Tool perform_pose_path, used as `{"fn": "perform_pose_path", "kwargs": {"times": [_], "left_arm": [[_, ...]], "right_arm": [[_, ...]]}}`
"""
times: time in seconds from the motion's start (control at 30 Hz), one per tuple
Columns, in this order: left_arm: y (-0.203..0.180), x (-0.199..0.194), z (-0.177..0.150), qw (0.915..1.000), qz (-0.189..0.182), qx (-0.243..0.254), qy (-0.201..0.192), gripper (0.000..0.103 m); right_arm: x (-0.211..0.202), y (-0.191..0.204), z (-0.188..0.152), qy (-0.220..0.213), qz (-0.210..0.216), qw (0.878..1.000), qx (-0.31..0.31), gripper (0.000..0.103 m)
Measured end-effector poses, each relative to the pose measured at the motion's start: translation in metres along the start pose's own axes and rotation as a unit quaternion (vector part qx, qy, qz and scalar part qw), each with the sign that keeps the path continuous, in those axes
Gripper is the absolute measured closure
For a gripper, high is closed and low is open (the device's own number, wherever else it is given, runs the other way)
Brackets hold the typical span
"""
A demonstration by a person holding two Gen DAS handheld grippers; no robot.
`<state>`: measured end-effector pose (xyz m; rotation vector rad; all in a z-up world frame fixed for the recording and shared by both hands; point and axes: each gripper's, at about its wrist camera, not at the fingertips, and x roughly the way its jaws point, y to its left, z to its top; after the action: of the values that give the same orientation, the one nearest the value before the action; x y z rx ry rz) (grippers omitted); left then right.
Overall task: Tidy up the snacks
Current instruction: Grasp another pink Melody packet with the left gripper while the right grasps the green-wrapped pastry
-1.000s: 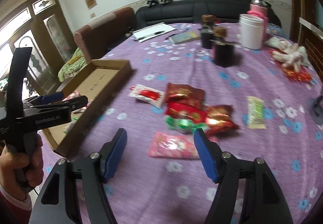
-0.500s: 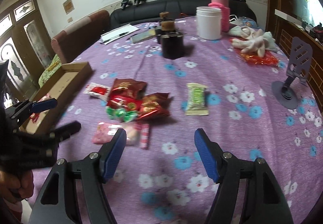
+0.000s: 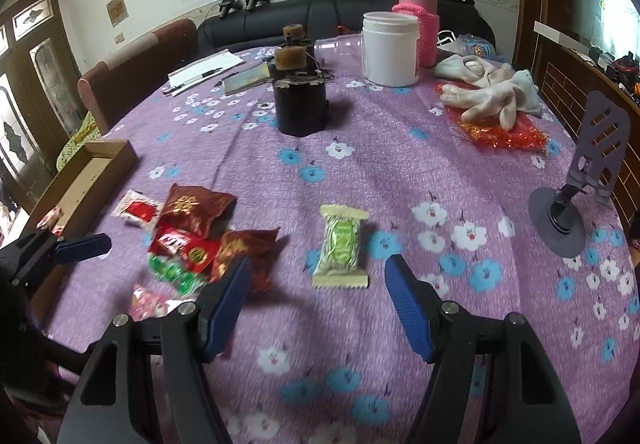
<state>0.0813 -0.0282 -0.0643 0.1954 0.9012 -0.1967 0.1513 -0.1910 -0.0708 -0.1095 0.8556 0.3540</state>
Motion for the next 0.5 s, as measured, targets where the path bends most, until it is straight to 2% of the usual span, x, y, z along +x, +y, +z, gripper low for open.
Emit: {"fn": "perform_pose_path", "kwargs": {"times": [0.27,0.4,0.5], "left_arm": [[-0.010,0.007,-0.001,0.9977,-0.041,0.054,0.001,0.012],[-0.025,0.017,-0.004,0.9948,-0.050,0.087,0.018,0.012],[-0.023,0.024,-0.003,0.9952,-0.054,0.077,0.027,0.012]], "right_arm": [[0.020,-0.006,0.004,0.016,-0.001,1.000,0.010,0.036],[0.026,-0.006,0.003,0.022,0.002,1.000,0.012,0.039],[0.030,-0.005,0.003,0.026,0.004,1.000,0.014,0.041]]}}
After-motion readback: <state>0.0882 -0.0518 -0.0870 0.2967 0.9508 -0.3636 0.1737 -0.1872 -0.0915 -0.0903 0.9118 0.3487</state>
